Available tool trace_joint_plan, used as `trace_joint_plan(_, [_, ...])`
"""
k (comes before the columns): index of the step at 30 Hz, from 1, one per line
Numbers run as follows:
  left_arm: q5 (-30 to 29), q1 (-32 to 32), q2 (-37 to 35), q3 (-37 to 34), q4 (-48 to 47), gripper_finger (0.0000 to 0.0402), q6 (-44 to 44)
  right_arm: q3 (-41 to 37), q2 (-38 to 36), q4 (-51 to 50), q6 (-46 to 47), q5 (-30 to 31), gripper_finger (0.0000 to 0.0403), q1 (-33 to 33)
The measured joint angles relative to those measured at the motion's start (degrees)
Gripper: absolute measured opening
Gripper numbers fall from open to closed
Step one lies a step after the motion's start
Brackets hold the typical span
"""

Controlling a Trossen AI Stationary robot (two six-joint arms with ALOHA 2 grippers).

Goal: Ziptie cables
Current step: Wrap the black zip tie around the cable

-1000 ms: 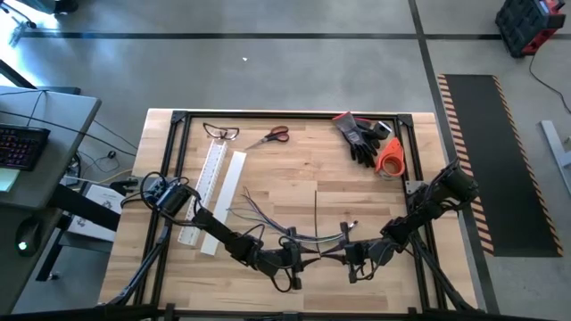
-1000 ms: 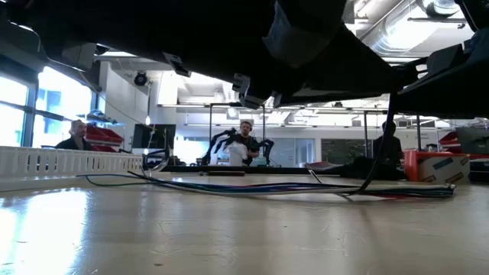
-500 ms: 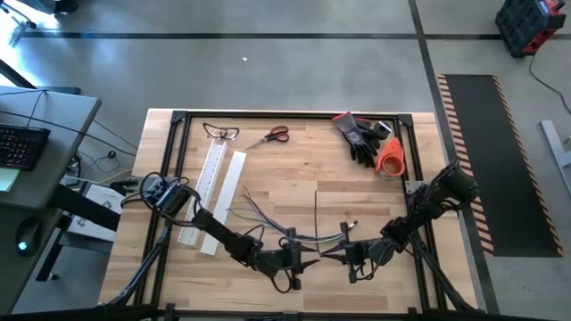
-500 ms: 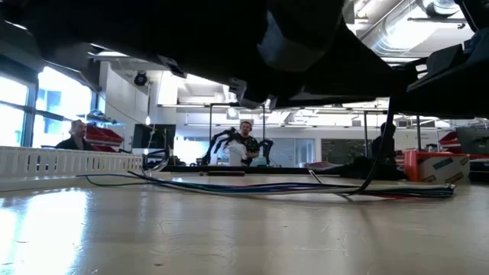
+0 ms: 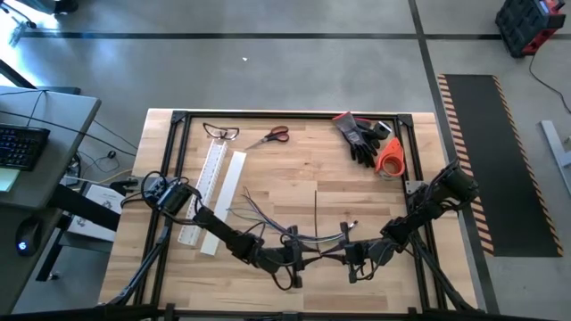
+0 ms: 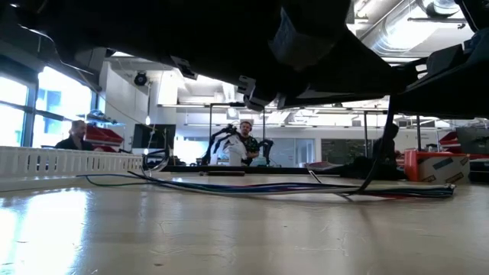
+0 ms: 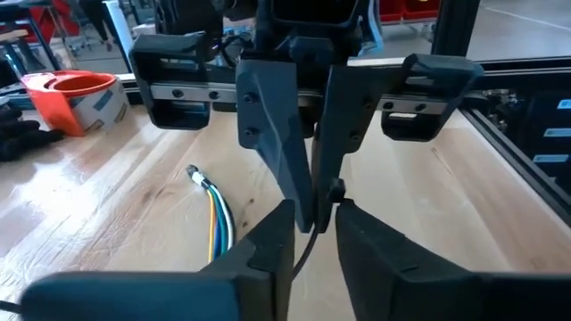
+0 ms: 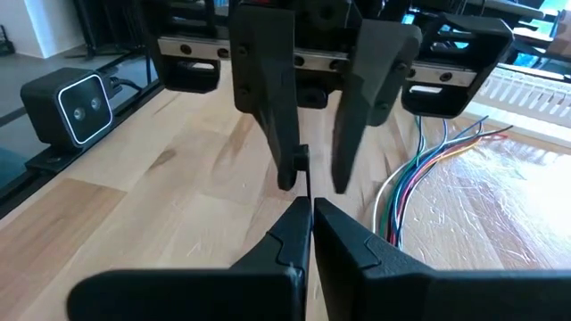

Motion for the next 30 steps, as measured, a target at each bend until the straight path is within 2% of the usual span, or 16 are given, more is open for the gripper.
trace_joint_plan(11, [1.5,0.1,0.0,0.0,2.9,0.0003,1.8,0.0,0.0,0.0,0.0,0.0,0.0000,0.0])
trace_joint_plan(24, [0.9,0.2,0.0,0.0,2.8,0.0000,1.5,0.0,0.0,0.0,0.0,-0.2,0.0002,0.0])
trace_joint_plan(30, [0.9,0.2,0.0,0.0,2.8,0.0000,1.4,0.7,0.0,-0.6,-0.4,-1.7,0.0036,0.0])
